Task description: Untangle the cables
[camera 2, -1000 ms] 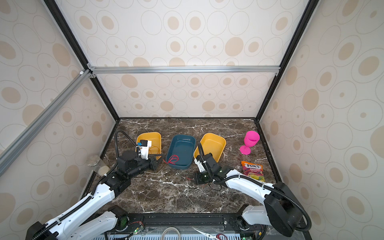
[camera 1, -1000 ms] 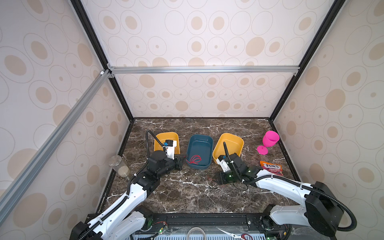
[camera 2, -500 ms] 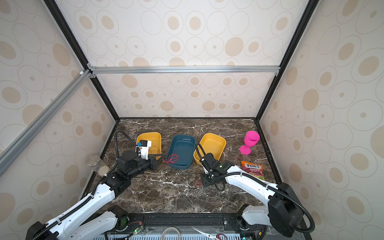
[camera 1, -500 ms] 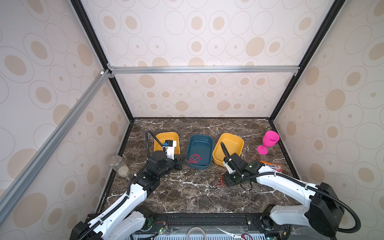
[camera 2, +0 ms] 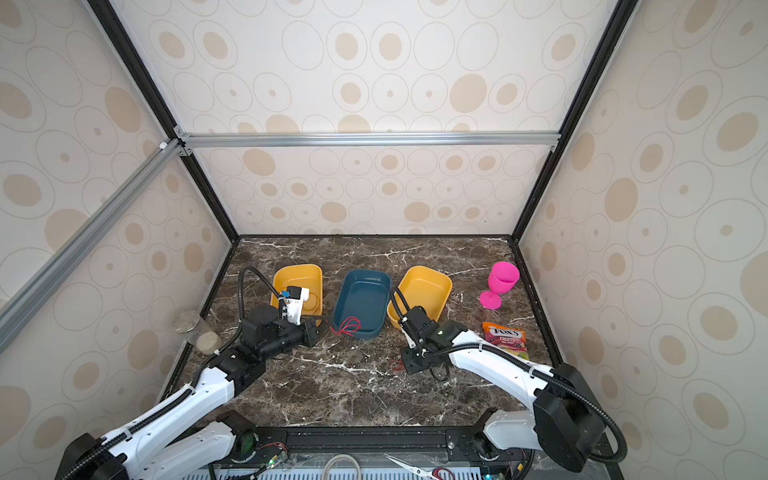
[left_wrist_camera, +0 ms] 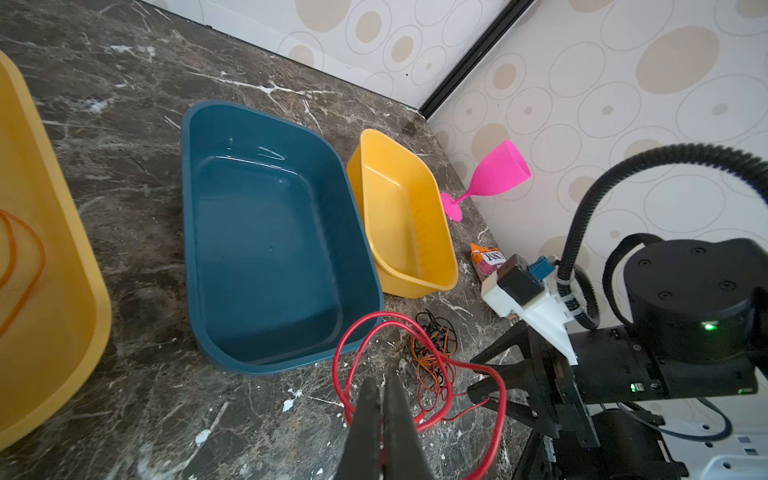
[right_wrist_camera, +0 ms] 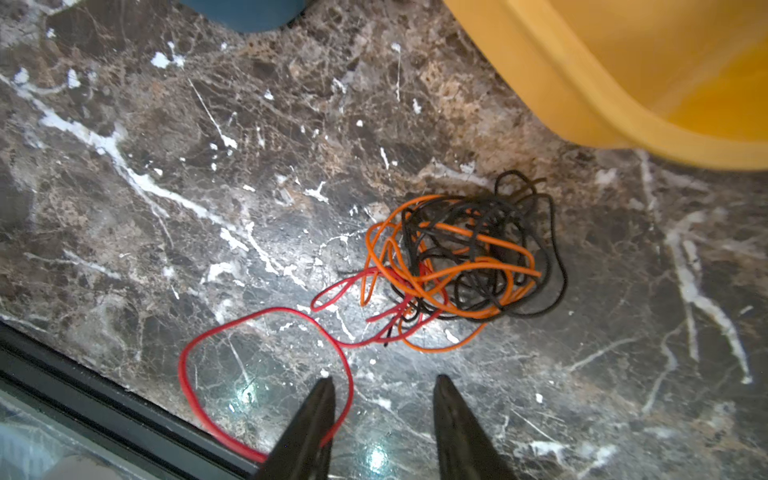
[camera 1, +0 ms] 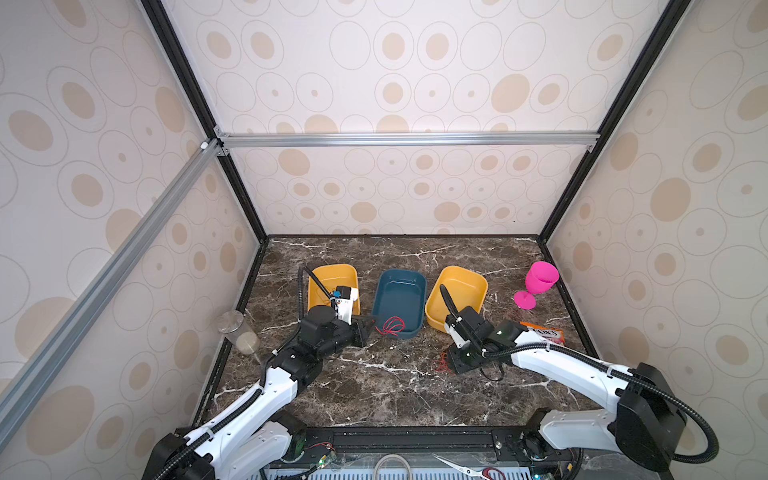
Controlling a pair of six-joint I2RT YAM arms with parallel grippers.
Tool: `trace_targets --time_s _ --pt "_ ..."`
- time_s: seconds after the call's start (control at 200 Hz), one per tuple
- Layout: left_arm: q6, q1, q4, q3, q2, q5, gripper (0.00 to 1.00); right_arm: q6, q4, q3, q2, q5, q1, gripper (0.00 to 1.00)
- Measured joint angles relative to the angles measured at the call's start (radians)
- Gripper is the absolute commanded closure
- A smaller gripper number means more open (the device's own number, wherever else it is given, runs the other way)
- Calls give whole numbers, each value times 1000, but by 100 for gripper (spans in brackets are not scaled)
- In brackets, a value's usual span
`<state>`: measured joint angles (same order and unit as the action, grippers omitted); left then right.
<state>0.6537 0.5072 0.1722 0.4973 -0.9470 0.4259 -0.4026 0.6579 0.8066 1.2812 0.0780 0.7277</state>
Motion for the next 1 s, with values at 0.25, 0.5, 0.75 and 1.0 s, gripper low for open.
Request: trace_targets --time_s 0.25,0.5,0.75,1.0 --pt "48 42 75 -23 -18 0 100 -16 -271 -85 -119 142 0 61" --pt "99 69 161 -32 -42 0 100 -40 -586 -177 -143 273 3 59" --pt "127 88 211 -41 -50 0 100 -64 -878 -270 -120 330 34 56" --pt "138 95 224 -44 -51 0 100 -68 -1081 -300 -79 337 35 53"
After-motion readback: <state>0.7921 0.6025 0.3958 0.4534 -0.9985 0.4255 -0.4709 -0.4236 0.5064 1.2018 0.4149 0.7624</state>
